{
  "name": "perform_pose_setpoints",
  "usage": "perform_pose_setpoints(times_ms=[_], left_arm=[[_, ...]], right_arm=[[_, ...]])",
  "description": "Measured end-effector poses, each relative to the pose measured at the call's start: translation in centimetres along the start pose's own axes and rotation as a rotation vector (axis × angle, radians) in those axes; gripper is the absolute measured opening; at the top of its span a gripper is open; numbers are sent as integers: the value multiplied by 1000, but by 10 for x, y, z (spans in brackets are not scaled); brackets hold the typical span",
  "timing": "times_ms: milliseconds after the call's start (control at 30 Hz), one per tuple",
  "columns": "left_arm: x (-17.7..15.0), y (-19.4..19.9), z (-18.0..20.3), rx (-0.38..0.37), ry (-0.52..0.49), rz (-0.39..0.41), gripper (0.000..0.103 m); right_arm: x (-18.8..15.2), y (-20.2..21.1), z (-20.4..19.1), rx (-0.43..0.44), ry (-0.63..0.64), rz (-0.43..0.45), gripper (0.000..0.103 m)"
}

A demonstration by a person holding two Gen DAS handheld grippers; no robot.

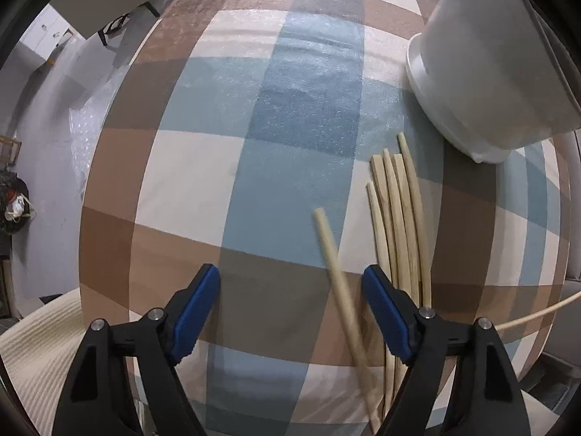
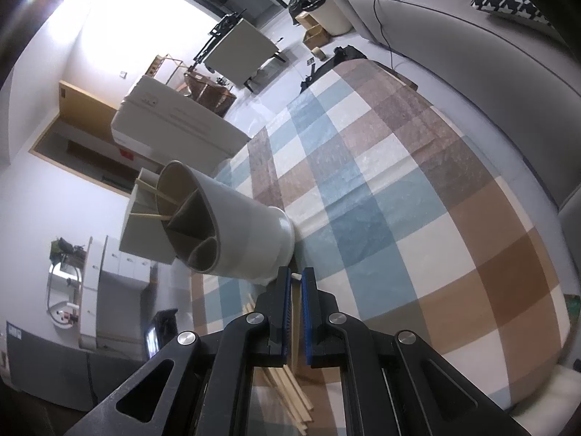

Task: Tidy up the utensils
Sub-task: 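Close the left tool on another chopstick while the right tool holds its chopstick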

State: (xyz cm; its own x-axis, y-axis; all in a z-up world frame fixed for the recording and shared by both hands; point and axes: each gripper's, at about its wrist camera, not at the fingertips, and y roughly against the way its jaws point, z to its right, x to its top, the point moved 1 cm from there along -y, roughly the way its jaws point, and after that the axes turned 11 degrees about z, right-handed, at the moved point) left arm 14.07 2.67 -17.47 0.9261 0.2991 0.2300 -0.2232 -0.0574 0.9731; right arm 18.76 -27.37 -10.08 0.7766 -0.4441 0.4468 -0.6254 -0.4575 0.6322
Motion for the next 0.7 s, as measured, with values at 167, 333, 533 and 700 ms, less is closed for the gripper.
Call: perform_pose_setpoints(times_ms=[167,333,533,700], left_arm=[[-2,2,-4,7,4,13,77],[5,8,10,-7,-32,39,37],[6,9,14,-13,-7,72,2],[7,29,11,-62,17,170,1]], right_arm=[[2,4,-4,7,17,13,5],[2,7,-8,9,35,22,5],[2,7,-12,5,54,21,5],[0,10,-25,4,117,30,5]])
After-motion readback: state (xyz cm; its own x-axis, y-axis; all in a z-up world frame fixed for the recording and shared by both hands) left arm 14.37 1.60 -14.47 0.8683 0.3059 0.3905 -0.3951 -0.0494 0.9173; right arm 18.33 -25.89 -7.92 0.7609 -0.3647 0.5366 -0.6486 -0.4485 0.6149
